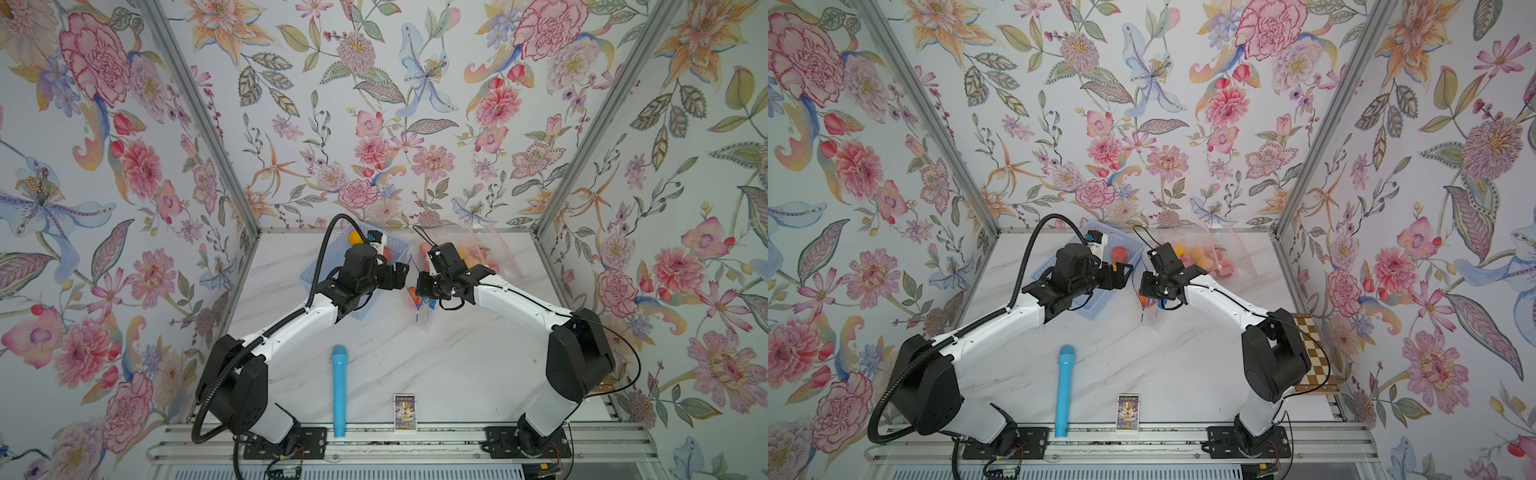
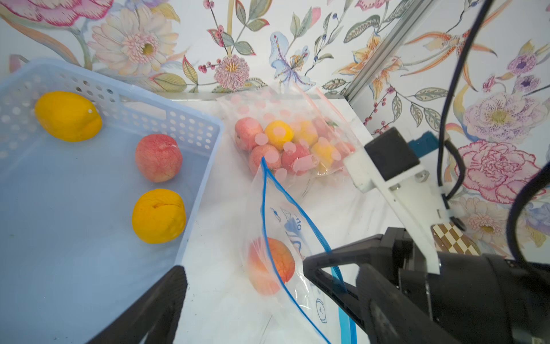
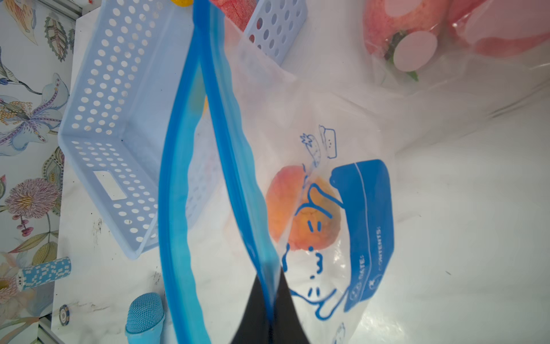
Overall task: Place the peach in a zip-top bag and seal the zipper
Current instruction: Pick up the peach from the basket.
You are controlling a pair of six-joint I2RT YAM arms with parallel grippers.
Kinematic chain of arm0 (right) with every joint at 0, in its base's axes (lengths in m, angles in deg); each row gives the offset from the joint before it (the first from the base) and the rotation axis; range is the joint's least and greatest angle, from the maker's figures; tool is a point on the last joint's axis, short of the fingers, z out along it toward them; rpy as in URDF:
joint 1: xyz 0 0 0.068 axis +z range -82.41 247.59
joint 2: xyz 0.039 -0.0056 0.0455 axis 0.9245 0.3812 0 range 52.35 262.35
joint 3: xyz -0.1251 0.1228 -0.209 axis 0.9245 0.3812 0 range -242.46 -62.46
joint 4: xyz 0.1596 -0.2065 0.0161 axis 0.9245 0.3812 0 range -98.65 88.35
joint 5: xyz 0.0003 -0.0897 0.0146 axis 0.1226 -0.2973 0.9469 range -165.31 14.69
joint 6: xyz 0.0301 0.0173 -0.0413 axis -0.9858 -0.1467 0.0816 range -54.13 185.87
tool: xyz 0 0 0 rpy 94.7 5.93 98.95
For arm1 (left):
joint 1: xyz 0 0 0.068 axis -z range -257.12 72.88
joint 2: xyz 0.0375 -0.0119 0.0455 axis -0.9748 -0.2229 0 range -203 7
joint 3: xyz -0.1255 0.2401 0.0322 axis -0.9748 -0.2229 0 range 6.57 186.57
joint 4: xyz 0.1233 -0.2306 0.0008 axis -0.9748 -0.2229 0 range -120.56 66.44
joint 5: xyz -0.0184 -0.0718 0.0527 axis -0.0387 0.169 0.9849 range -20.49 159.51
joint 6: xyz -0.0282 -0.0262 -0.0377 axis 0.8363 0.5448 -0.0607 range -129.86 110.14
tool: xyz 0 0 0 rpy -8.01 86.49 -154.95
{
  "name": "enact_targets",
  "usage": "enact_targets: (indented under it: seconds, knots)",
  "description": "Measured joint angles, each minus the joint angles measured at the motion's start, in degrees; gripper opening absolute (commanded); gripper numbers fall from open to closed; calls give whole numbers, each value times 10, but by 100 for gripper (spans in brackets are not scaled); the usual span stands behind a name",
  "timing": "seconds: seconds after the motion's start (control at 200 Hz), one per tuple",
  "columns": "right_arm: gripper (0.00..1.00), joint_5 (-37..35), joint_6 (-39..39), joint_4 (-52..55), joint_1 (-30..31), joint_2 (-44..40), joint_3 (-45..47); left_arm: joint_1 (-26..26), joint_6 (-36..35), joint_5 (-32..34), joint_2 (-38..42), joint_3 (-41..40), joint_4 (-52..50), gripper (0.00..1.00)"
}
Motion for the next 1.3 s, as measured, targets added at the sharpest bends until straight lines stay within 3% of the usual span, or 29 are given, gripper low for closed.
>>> enact_targets:
  seconds: [0.16,0.48,0.861,1.296]
  knots:
    - [0,0,0,0,0,0,0,-40,-2,17,-16,8,0,92]
    - [0,0,-2,0,2,0,0,-136,17,84,-243,163,0,90]
    - [0,0,-2,0,4,0,0,-162,74,86,-422,388,-34,84]
    - [0,0,-2,0,4,0,0,-195,163,86,-524,490,-76,78]
